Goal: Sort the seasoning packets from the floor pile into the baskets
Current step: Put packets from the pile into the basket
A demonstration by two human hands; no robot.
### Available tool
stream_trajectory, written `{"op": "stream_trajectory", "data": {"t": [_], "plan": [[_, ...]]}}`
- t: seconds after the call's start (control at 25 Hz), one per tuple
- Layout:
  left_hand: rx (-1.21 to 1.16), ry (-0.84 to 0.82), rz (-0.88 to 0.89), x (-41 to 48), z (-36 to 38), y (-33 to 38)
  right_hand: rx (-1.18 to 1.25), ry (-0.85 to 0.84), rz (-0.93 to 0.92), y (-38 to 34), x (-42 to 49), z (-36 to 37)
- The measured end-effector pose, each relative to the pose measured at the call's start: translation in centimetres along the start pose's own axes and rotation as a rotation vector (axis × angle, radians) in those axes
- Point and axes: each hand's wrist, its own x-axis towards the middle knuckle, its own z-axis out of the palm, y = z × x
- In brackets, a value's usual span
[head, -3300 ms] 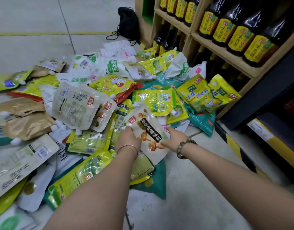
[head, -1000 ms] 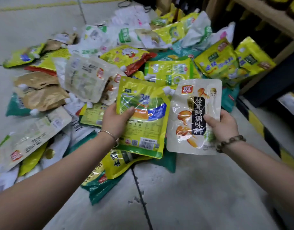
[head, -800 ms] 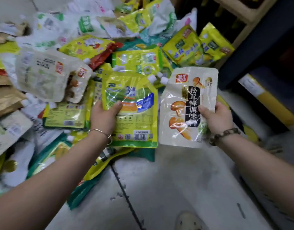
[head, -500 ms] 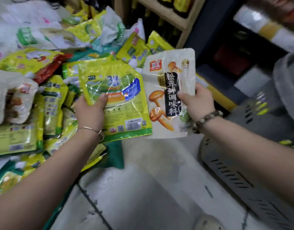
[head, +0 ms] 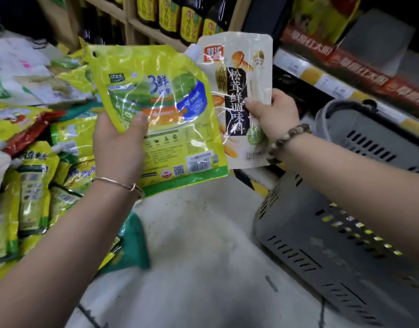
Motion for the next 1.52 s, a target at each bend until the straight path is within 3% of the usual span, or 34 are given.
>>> {"op": "stream_trajectory", "data": {"t": [0.24,0.44,0.6,0.8,0.92,1.08,1.28,1.44,1.52], "plan": [[-0.090,-0.084,0.110,-1.8,3.7,5.5,0.196,0.025,-0.058,-1.8,1.3,-6.0],[-0.095,-0.102,0.170,-3.6,7.4,10.1,0.351,0.163,-0.149,-2.8,2.4,-12.7],[-0.120,-0.135,0.204,-6.1,11.4,13.3,0.357,0.193,-0.239,-2.5,3.2,-19.4],[-0.083,-0.293,0.172,-9.3,19.2,15.3,0.302,0.228,-0.174,2.1,3.7,-28.7],[0.012,-0.421,0.170,-11.3,24.7,14.6,0.215,0.283,-0.084,6.0,3.0,-34.5],[0.228,-0.719,0.152,-14.8,31.3,11.5,0.080,0.357,0.142,11.9,0.7,-40.7],[0.590,-1.084,0.129,-19.7,37.8,6.9,-0.127,0.295,0.488,19.1,-1.2,-42.6],[0.827,-1.203,0.261,-22.7,40.7,4.2,-0.376,0.282,0.552,22.2,-1.6,-42.9],[0.986,-1.276,0.419,-23.2,41.2,3.9,-0.470,0.228,0.635,23.3,-1.7,-43.2]]}}
